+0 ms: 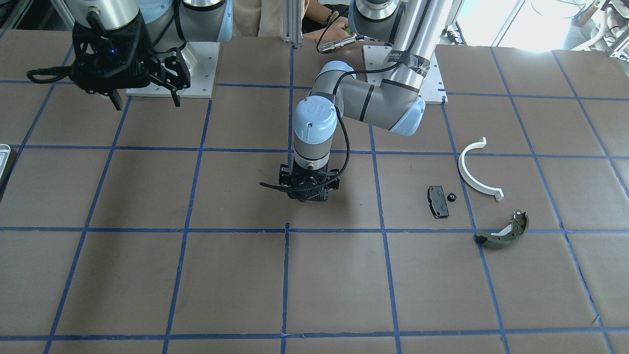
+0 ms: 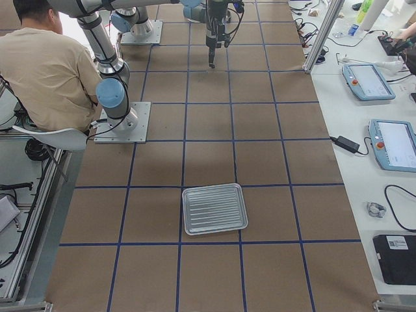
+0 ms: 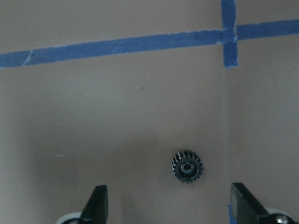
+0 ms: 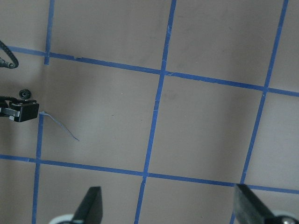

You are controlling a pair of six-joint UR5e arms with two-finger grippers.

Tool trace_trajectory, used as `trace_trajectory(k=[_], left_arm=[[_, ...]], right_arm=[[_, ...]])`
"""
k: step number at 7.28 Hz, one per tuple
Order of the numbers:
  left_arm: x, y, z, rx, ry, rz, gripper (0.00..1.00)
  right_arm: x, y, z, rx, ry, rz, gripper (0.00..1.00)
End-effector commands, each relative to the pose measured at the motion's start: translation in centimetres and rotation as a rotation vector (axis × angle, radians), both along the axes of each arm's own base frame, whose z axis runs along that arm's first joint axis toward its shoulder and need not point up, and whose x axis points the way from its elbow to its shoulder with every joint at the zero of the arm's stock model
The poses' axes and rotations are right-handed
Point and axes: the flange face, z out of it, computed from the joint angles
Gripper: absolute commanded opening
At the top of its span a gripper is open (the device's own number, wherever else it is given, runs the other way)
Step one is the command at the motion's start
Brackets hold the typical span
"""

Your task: Place bearing gear from tray to pile

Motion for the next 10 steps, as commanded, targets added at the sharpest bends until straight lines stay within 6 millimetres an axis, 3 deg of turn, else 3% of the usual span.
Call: trace_trajectory(k=[1,3,5,6,7,9,10], left_arm=[[-0.2,-0.2,-0.3,-0.022,0.012,0.009,0.86],[-0.7,-0.8,-0.8,-0.063,0.032,0.040,0.86],[-1.1,-0.7,-1.0,-0.063,0.030,0.049,0.82],[-1.1,-0.7,-0.9,-0.068,0.032,0.037,0.66],[-1.1,-0.8,-0.8,-0.074,0.033,0.034,0.37],[-1.1,-0.8,-0.7,-0.075,0.035,0.040,0.22],[-1.1,-0.8,-0.5,-0.077,0.037,0.035,0.00]], right_arm=[[-2.6,-0.7,-0.4,0.000,-0.068,-0.099,1.00],[-2.3,1.0,1.0,-0.027,-0.058,-0.082,1.00],[-2.3,1.2,0.7,-0.022,-0.056,-0.082,1.00],[-2.3,1.2,0.6,-0.019,-0.056,-0.080,1.00],[-2.3,1.2,0.6,-0.018,-0.054,-0.080,1.00],[-2.4,1.2,0.5,-0.016,-0.054,-0.079,1.00],[-2.4,0.8,0.8,-0.021,-0.047,-0.076,1.00]])
